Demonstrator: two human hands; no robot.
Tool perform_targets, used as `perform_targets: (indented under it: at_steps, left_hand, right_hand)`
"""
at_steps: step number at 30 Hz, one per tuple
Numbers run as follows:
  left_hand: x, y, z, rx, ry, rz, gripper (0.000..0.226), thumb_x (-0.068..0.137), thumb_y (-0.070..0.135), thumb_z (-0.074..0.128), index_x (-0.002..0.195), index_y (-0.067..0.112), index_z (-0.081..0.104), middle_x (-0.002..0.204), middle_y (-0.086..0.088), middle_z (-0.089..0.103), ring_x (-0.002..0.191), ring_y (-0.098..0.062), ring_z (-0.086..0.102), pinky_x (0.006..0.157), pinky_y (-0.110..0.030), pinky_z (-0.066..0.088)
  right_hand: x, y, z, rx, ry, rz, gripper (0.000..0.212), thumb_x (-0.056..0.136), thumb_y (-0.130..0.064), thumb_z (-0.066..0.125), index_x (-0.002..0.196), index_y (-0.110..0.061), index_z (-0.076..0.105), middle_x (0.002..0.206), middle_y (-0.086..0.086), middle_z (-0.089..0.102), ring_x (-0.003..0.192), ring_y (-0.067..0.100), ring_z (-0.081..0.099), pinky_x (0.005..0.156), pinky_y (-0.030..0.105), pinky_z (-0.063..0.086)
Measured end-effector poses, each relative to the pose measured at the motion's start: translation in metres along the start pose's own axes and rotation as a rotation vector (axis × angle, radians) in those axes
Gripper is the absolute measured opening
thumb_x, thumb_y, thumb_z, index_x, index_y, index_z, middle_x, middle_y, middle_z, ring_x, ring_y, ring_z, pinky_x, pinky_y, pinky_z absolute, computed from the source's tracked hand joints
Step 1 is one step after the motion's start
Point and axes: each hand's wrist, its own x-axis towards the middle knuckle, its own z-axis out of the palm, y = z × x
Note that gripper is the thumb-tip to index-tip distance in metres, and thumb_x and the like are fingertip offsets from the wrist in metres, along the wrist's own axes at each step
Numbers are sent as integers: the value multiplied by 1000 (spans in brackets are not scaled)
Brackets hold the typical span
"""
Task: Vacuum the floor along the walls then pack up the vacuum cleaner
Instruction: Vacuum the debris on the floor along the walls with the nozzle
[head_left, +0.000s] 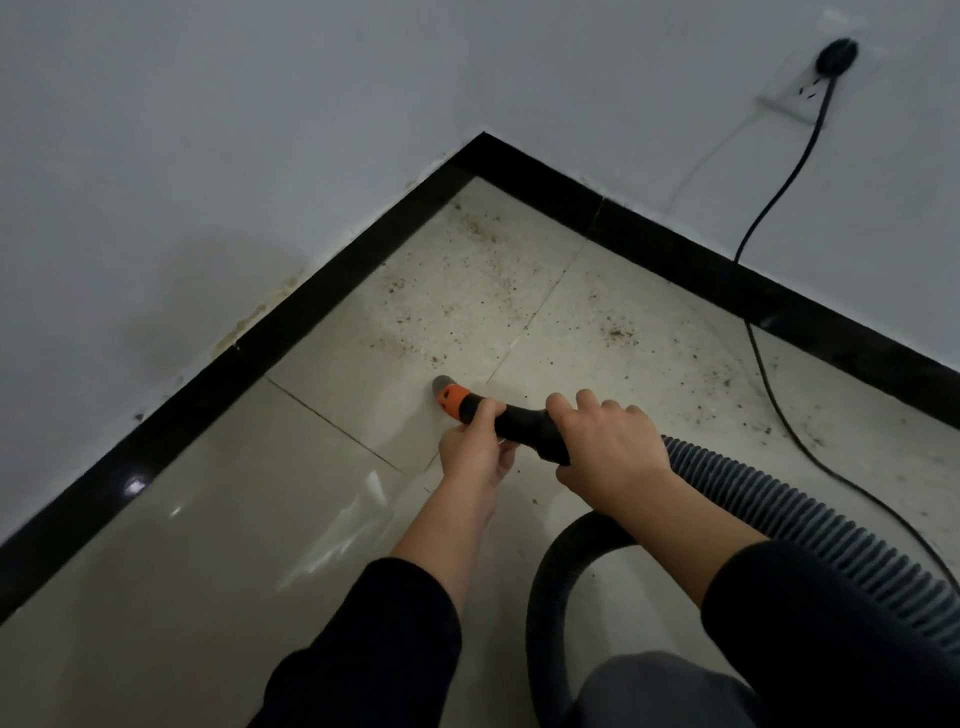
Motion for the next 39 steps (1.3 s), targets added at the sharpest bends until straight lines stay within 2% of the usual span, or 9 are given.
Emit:
perform_targets:
  at_steps: [6,11,16,20,23,27,33,39]
  left_hand:
    - [9,22,6,94,-101,-104,24,90,17,65,107,0,60,96,-17,71,79,-20,70,59,-23,55]
    - [12,36,9,188,-199,-228,34,91,19,64,118,-1,58,98,-17,72,83,-22,72,56,-22,54]
    - [19,55,15,224,-236,-293,32,91,14,63,118,-1,57,105,-18,68,83,-23,69,50,-22,53]
    - [23,68,15,202,-250,-341,36,91,13,63,123,-1,55,111,-20,66,85,-24,68,53,-24,54]
    - [26,78,12,196,-280,-374,35,92,13,62,123,-2,54,113,-22,65,88,-26,68,54,-25,54]
    - [35,88,12,167,-276,-385,32,92,12,62,120,-1,54,113,-23,65,89,-27,67,57,-27,54]
    - [45,88,15,176,-263,-353,24,93,10,61,114,0,55,111,-23,64,87,-27,67,61,-27,55]
    - [49,91,9,181,-241,-307,29,92,11,62,118,-1,55,111,-22,65,84,-26,68,62,-26,55]
  right_hand:
    - [10,3,-16,2,-73,80,45,88,-31,60,127,-24,38,110,1,51,95,22,55,75,31,40]
    - [12,4,-31,-17,-153,148,44,88,-31,60,127,-26,39,109,0,51,95,20,55,81,33,44]
    - [23,1,-42,-48,-213,181,44,88,-30,61,126,-26,40,107,-1,51,95,21,55,80,33,43]
    - [36,-2,-54,-48,-243,170,43,88,-29,61,125,-25,41,101,-2,48,92,20,55,78,33,44]
    - [42,-7,-61,-59,-271,164,44,89,-28,62,127,-24,40,105,0,51,93,21,56,76,33,44]
    - [57,-7,-63,-58,-274,140,44,88,-28,63,126,-24,41,102,-1,49,87,19,54,72,31,45]
    - [66,5,-48,-15,-250,109,42,86,-28,63,122,-26,41,95,-5,45,80,17,51,61,29,36]
    - [73,4,-40,25,-229,73,43,85,-29,64,121,-27,42,94,-5,46,81,17,53,62,29,39]
